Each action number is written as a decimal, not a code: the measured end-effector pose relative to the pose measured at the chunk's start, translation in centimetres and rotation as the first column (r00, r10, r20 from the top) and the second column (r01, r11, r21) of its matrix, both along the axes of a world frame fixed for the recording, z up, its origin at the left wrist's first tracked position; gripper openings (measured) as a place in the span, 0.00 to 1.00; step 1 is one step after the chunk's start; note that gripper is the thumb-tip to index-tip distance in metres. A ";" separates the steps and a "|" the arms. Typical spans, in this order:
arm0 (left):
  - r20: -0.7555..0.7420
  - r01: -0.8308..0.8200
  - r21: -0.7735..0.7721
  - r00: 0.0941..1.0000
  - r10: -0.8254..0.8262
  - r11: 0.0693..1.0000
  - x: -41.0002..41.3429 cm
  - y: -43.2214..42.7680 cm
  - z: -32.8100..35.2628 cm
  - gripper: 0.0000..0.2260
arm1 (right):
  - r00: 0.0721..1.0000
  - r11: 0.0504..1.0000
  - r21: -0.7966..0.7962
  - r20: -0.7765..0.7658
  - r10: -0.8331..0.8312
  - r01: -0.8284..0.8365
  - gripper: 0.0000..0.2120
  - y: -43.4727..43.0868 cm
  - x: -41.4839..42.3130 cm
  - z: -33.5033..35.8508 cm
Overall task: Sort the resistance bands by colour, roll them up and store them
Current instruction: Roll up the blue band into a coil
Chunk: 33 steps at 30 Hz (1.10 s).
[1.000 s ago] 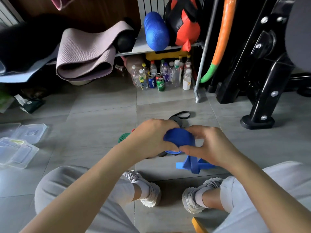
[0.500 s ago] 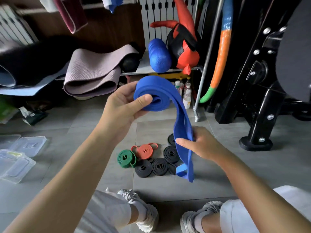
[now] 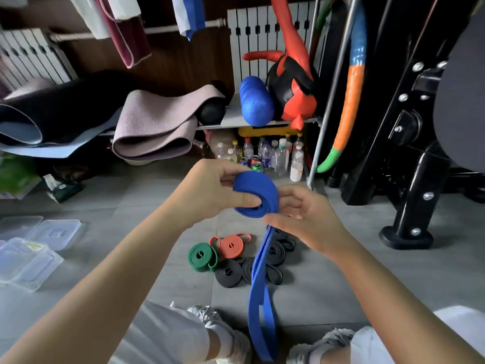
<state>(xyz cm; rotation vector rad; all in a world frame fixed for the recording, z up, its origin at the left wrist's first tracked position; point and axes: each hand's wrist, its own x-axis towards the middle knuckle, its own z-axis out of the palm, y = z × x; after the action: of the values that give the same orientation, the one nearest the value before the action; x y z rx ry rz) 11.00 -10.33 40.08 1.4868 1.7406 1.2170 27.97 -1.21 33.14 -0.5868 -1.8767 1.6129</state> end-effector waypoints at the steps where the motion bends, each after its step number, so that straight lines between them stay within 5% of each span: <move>1: -0.008 0.001 -0.020 1.000 -0.002 1.000 -0.1 -0.3 -0.1 0.16 | 0.999 1.000 0.010 -0.031 -0.015 0.016 0.16 -0.2 0.0 0.1; 9: 0.067 0.001 -0.048 0.998 0.002 0.999 -0.4 -1.6 -0.5 0.18 | 0.998 1.000 0.009 -0.069 0.008 -0.007 0.15 -1.1 -0.1 -0.6; 14: 0.524 -0.026 -0.037 0.851 0.041 0.999 1.4 -1.6 -3.6 0.16 | 0.981 0.999 -0.041 -0.194 -0.014 0.006 0.18 -1.5 0.0 -1.7; 16: 0.595 -0.003 -0.058 0.803 0.038 0.998 2.0 -1.6 -4.9 0.16 | 0.981 0.997 -0.065 -0.191 -0.046 0.034 0.17 -1.3 0.4 -2.0; 18: 0.498 0.022 -0.080 0.867 0.021 0.997 1.9 -1.5 -5.2 0.18 | 0.991 0.998 -0.059 -0.129 -0.032 0.025 0.17 -1.1 0.9 -2.4; 22: 0.075 0.096 -0.126 0.993 -0.087 0.987 0.7 -1.3 -4.4 0.16 | 0.999 0.999 -0.035 -0.012 0.031 -0.031 0.15 -0.9 1.7 -2.9; 29: -0.166 0.085 -0.171 0.979 -0.114 0.982 0.8 -1.2 -4.6 0.13 | 0.998 1.000 0.021 0.067 0.017 -0.019 0.16 -0.7 1.7 -2.9; 31: -0.342 0.059 -0.237 0.929 -0.140 0.970 1.2 -1.2 -4.5 0.11 | 0.990 0.997 0.066 0.138 0.037 -0.047 0.15 -0.5 1.7 -3.0; 33: -0.505 0.041 -0.298 0.841 -0.194 0.954 1.8 -1.1 -4.5 0.21 | 0.974 0.990 0.114 0.218 0.057 -0.083 0.13 -0.6 1.6 -2.8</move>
<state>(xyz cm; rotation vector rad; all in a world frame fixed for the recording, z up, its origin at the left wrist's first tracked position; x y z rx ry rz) 12.84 -11.47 35.55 1.8339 2.0201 0.4815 29.58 -1.79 30.35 -0.6703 -2.1591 1.5146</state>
